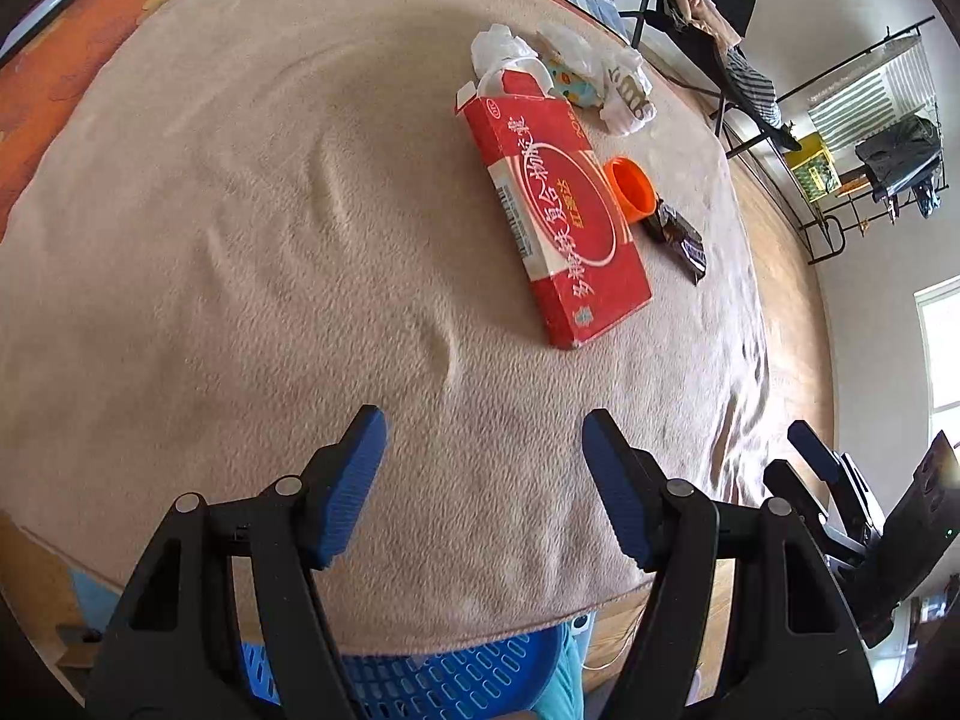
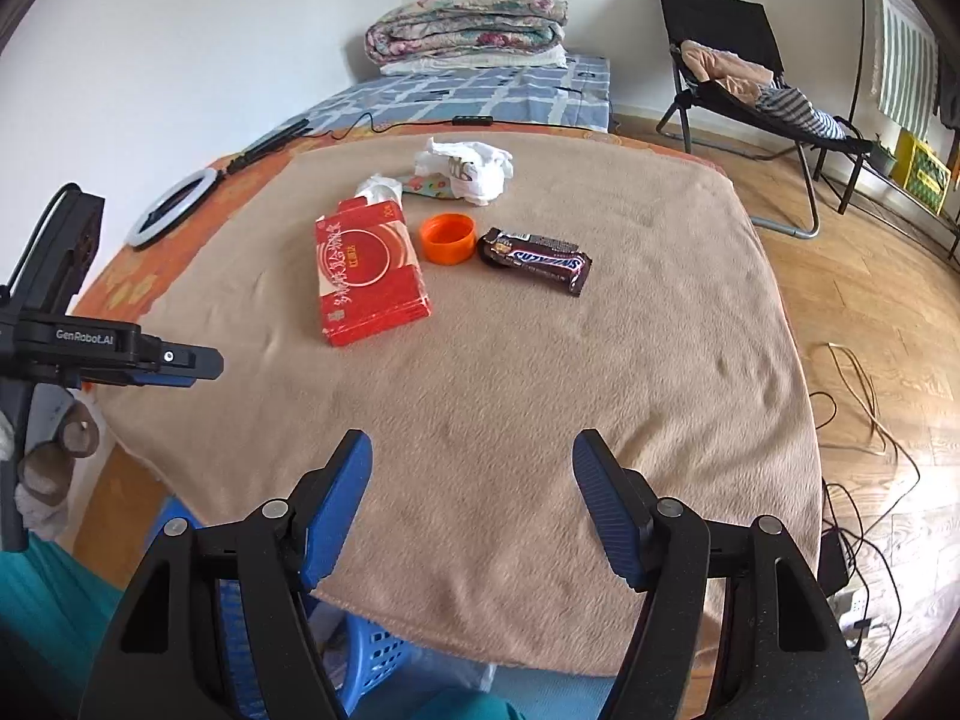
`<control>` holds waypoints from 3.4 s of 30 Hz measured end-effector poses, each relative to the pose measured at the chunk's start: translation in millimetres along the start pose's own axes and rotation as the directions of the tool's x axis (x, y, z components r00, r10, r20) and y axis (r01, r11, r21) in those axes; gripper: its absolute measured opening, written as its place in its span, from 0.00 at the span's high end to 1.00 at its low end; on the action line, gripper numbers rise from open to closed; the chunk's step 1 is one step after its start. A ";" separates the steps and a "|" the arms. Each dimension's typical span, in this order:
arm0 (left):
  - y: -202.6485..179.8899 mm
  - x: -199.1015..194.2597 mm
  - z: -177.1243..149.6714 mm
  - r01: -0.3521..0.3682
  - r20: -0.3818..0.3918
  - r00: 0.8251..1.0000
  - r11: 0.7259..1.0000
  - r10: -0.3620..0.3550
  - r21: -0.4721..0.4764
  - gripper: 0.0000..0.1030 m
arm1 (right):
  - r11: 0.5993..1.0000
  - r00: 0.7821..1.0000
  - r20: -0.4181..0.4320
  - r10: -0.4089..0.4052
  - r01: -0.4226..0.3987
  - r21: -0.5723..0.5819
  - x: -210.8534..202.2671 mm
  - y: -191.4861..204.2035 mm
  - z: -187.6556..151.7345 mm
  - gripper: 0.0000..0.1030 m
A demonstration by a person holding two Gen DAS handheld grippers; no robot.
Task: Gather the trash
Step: 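Raise both tools back over the blanket toward the red tissue box, then grasp the red tissue box with the left tool while the right tool grasps the Snickers bar, then carry both items over the blue basket and open both tools to drop them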
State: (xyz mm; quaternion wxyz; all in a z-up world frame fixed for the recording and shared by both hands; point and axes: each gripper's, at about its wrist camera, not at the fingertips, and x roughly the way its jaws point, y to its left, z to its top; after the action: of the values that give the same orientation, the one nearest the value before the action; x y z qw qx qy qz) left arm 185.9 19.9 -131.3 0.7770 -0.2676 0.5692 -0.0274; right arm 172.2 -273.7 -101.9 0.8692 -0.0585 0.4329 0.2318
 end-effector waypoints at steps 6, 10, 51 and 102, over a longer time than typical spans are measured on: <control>1.3 27.2 39.3 0.032 -0.013 0.999 0.998 -0.033 -0.051 0.32 | 0.999 1.000 -0.020 0.004 -0.005 -0.035 29.2 -16.1 31.7 0.33; 3.9 41.3 59.1 0.052 -0.016 0.998 0.996 -0.054 -0.078 0.32 | 0.997 0.999 -0.045 0.015 -0.018 -0.074 53.1 -20.5 50.4 0.33; -90.7 59.9 98.6 0.014 0.057 0.998 0.991 -0.022 0.133 0.74 | 0.998 0.991 -0.120 0.067 -0.069 -0.013 139.5 -58.0 100.0 0.66; 8.7 -112.5 -95.5 -0.047 0.172 0.985 0.984 0.017 0.170 0.85 | 0.952 0.949 -0.078 0.306 -0.306 0.015 -18.4 82.9 -24.1 0.94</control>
State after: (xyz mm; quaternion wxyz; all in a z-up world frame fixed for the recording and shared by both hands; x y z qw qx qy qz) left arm 58.3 29.7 -57.3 0.8434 -0.1912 0.5005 -0.0413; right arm 107.6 -214.0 -94.3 0.8049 0.0016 0.4711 0.3607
